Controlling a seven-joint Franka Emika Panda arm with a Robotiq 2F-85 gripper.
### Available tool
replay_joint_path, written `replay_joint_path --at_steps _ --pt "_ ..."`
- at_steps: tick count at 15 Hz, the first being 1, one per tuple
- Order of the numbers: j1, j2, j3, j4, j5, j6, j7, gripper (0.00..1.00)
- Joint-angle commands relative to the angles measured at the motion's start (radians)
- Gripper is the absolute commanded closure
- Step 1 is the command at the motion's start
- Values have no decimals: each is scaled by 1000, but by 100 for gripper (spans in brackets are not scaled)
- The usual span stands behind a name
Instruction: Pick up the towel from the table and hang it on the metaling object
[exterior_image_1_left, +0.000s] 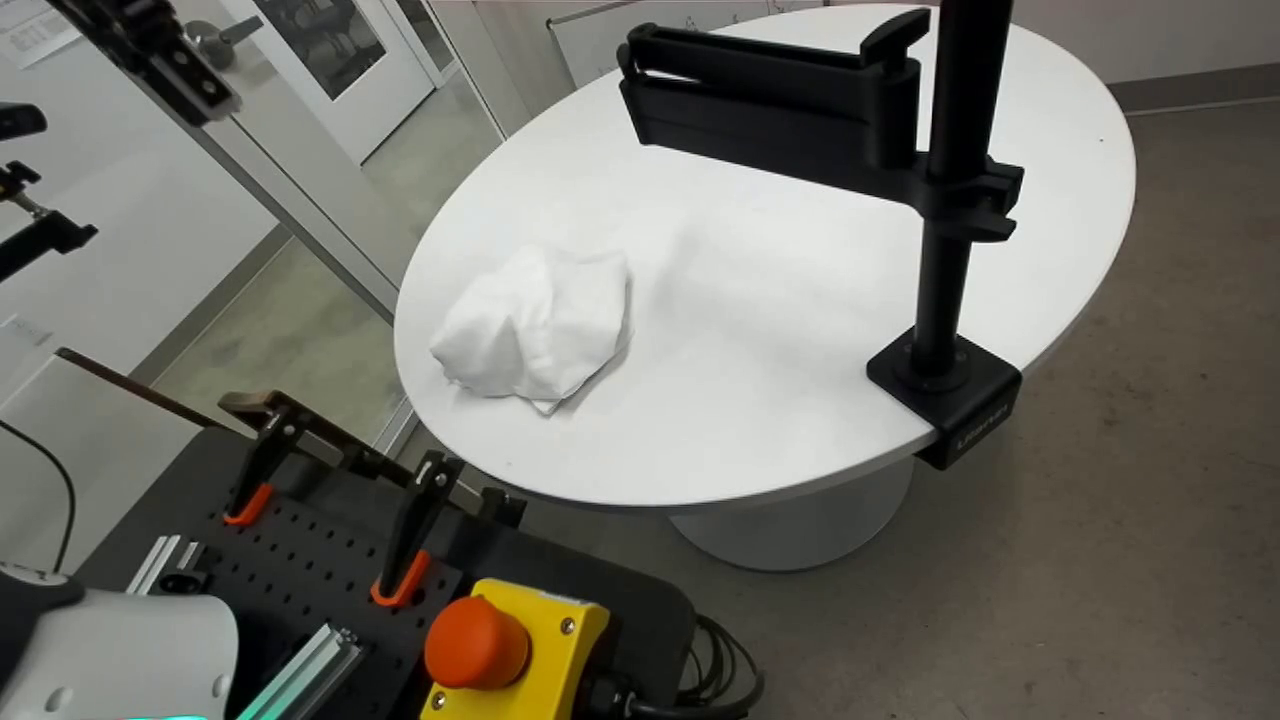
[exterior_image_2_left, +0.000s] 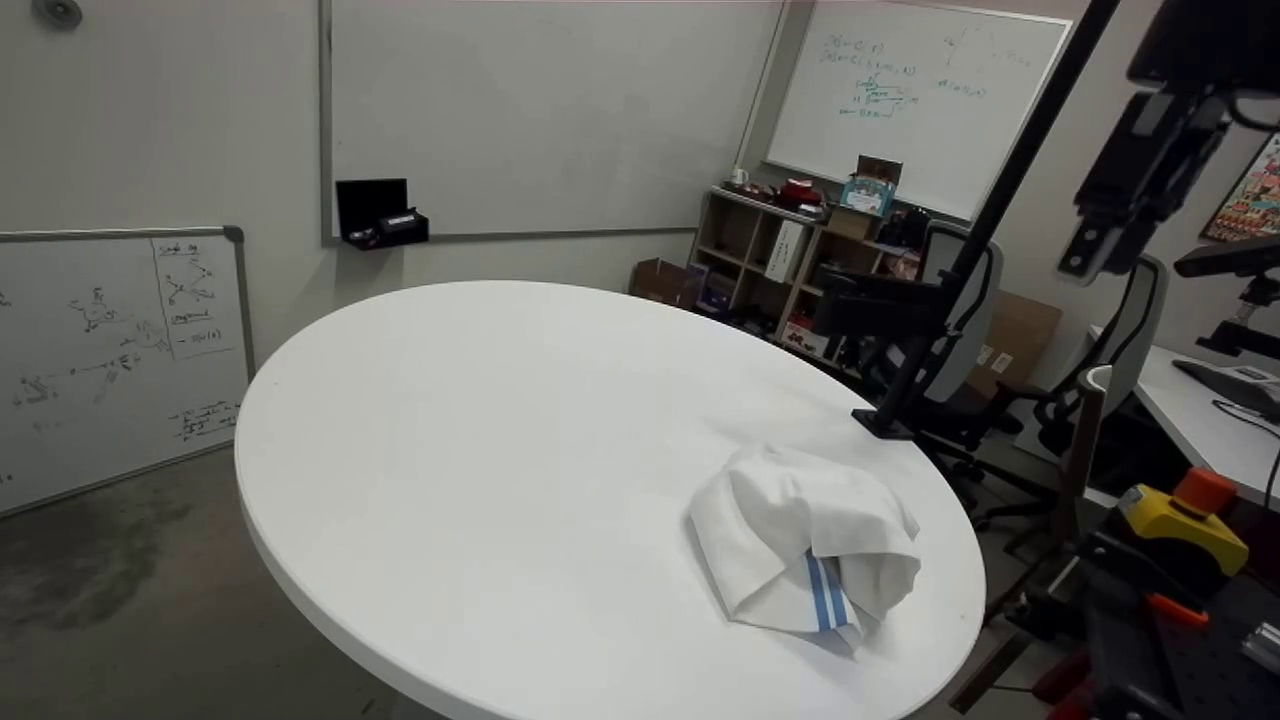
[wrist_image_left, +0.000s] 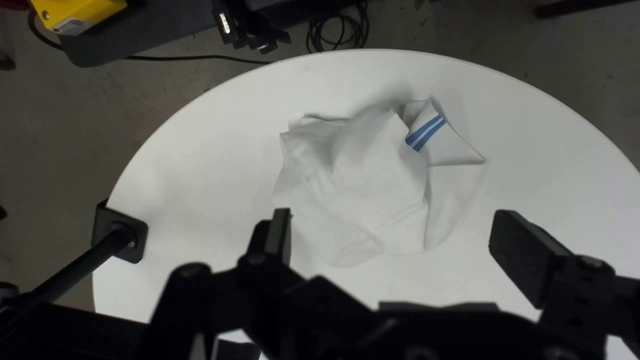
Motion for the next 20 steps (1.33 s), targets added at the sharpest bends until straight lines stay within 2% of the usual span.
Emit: replay_joint_path --at_steps 1,8,11,16,20 --pt "4 194 -42 23 -51 104 -54 0" --pt "18 483 -43 109 -179 238 12 0" --pt "28 585 -55 162 -272 285 55 0" --pt "72 755 -122 263 -434 306 129 0" --pt "126 866 -177 324 -431 310 117 0"
